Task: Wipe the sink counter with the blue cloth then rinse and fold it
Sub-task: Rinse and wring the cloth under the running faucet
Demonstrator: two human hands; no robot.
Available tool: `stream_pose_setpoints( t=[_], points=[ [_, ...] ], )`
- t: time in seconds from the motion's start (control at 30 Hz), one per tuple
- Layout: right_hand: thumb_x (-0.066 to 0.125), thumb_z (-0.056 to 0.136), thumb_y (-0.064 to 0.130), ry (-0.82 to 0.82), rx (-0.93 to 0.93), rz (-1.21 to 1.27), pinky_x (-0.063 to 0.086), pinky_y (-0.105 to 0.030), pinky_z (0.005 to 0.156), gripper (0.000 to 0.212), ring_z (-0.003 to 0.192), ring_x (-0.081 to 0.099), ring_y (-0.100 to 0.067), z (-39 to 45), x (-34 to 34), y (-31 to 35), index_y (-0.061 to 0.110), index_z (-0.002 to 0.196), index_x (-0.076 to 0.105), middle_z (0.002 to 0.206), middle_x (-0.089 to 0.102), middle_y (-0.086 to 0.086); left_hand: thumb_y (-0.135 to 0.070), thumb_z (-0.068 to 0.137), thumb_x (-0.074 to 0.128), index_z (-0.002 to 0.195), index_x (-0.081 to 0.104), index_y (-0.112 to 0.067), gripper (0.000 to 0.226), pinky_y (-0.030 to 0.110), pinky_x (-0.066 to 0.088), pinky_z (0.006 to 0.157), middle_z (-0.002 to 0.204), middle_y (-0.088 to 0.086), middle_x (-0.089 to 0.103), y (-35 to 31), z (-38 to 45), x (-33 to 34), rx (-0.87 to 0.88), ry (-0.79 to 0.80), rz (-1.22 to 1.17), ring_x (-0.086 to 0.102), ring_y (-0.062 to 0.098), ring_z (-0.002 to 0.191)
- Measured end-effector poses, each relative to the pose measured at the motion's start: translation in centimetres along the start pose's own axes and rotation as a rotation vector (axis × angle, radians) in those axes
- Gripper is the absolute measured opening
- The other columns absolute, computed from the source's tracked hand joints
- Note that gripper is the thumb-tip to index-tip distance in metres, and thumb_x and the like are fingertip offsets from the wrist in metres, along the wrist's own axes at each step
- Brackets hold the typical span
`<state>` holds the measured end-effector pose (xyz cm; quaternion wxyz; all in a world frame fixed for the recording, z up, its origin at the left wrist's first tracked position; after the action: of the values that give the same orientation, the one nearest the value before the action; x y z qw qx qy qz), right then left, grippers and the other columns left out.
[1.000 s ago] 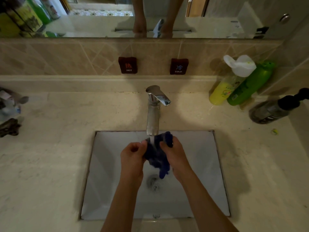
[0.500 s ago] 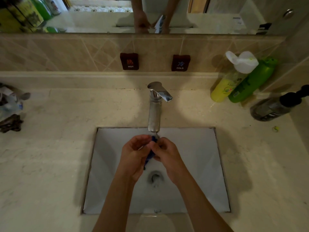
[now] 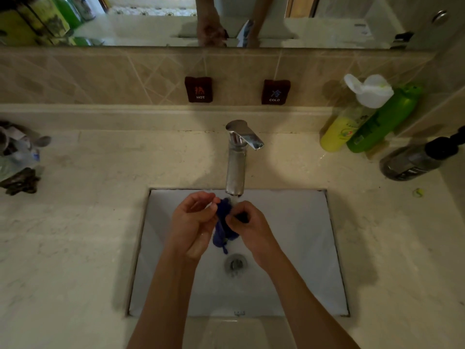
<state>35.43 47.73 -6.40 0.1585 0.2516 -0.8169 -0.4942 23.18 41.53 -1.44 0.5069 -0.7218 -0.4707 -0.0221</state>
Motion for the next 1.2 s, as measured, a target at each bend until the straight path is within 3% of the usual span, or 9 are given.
stream_pose_setpoints(
  t=[0.13, 0.27, 0.5, 0.6, 0.67, 0.8, 0.93, 1.1, 1.2],
  points=[
    [0.071, 0.079, 0.015, -0.024, -0.022, -0.018, 0.056, -0.039, 0.090, 0.039, 0.107, 0.066, -0.023, 0.3, -1.2, -0.3, 0.015, 0.118, 0.063, 0.118, 0.068, -0.008, 0.004, 0.046, 0.084, 0.068, 0.072, -0.012, 0.031, 0.033, 0.060, 0.077, 0.077, 0.008, 0.072, -1.3, 0.0, 1.1, -0.002, 0.119, -0.252, 0.071, 0.017, 0.073],
    [0.064, 0.086, 0.023, -0.064, -0.053, -0.107, 0.044, -0.037, 0.063, 0.033, 0.067, 0.054, -0.018, 1.2, -1.8, -0.3, -0.008, 0.077, 0.057, 0.070, 0.054, -0.017, -0.003, 0.020, 0.098, 0.061, 0.076, -0.015, 0.048, 0.039, 0.053, 0.089, 0.078, 0.009, 0.074, -0.9, 0.1, 0.6, -0.009, 0.051, -0.319, 0.073, 0.017, 0.073],
    [0.056, 0.101, 0.018, -0.138, 0.159, 0.389, 0.056, -0.048, 0.079, 0.019, 0.098, 0.071, -0.037, 1.3, -1.6, -1.1, 0.010, 0.106, 0.072, 0.109, 0.074, -0.018, 0.007, 0.091, 0.049, 0.088, 0.069, -0.015, 0.030, 0.027, 0.057, 0.075, 0.092, 0.003, 0.067, 0.5, 0.0, -4.2, 0.166, -0.294, -0.153, 0.063, 0.019, 0.090],
    [0.050, 0.101, 0.031, -0.050, 0.259, 0.649, 0.048, -0.042, 0.066, 0.034, 0.081, 0.066, -0.034, 0.9, 0.8, -1.5, 0.006, 0.112, 0.071, 0.105, 0.072, -0.021, -0.029, 0.096, 0.055, 0.112, 0.066, -0.024, 0.020, 0.036, 0.053, 0.089, 0.112, -0.002, 0.068, 5.8, 0.1, -3.1, -0.087, -0.364, 0.058, 0.062, 0.020, 0.105],
    [0.055, 0.097, 0.035, -0.087, 0.341, 0.733, 0.054, -0.046, 0.092, 0.037, 0.102, 0.069, -0.032, 0.1, 1.6, -2.7, 0.009, 0.117, 0.072, 0.113, 0.075, -0.015, -0.042, 0.096, 0.053, 0.118, 0.067, -0.019, 0.035, 0.035, 0.055, 0.086, 0.113, 0.007, 0.071, 9.0, 0.4, -1.0, -0.246, -0.285, -0.113, 0.066, 0.023, 0.103],
    [0.063, 0.083, 0.052, -0.133, 0.307, 0.417, 0.052, -0.044, 0.094, 0.038, 0.091, 0.068, -0.021, -0.1, 1.3, -3.4, 0.017, 0.096, 0.072, 0.097, 0.074, -0.005, -0.042, 0.098, 0.042, 0.102, 0.066, -0.019, 0.034, 0.029, 0.053, 0.068, 0.097, 0.008, 0.064, 10.7, 2.1, -0.4, -0.258, -0.210, -0.024, 0.063, 0.017, 0.082],
    [0.061, 0.089, 0.015, -0.273, 0.083, 0.117, 0.056, -0.040, 0.081, 0.016, 0.078, 0.067, -0.011, -0.6, 0.0, -2.0, 0.023, 0.075, 0.063, 0.087, 0.070, -0.003, -0.020, 0.096, 0.048, 0.086, 0.055, -0.005, 0.019, 0.026, 0.047, 0.059, 0.075, 0.007, 0.052, 8.5, 2.8, -0.8, -0.063, -0.250, 0.400, 0.051, 0.021, 0.069],
    [0.057, 0.075, 0.036, -0.361, -0.016, -0.070, 0.058, -0.046, 0.082, 0.028, 0.096, 0.065, -0.020, -0.8, 0.4, -0.6, 0.033, 0.103, 0.056, 0.105, 0.065, -0.001, -0.005, 0.096, 0.044, 0.089, 0.060, -0.011, 0.019, 0.025, 0.052, 0.056, 0.072, 0.005, 0.058, 8.2, 2.8, 0.1, -0.047, -0.213, 0.293, 0.061, 0.013, 0.062],
    [0.060, 0.073, 0.047, -0.417, -0.005, -0.131, 0.059, -0.039, 0.077, 0.043, 0.091, 0.068, -0.019, -0.2, 0.1, -0.4, 0.027, 0.111, 0.060, 0.101, 0.069, 0.001, -0.032, 0.087, 0.058, 0.087, 0.060, -0.011, 0.021, 0.029, 0.051, 0.061, 0.073, 0.007, 0.056, 8.6, 2.7, 0.5, -0.104, -0.187, 0.208, 0.060, 0.014, 0.061]
  ],
)
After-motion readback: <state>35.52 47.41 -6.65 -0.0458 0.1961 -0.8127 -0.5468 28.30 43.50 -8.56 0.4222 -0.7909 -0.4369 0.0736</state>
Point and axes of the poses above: each hand's wrist, its own z-axis towards the middle knuckle, its own x-axis out of the palm, y = z × x, the point moved 10 cm from there along z, towards the middle knuckle
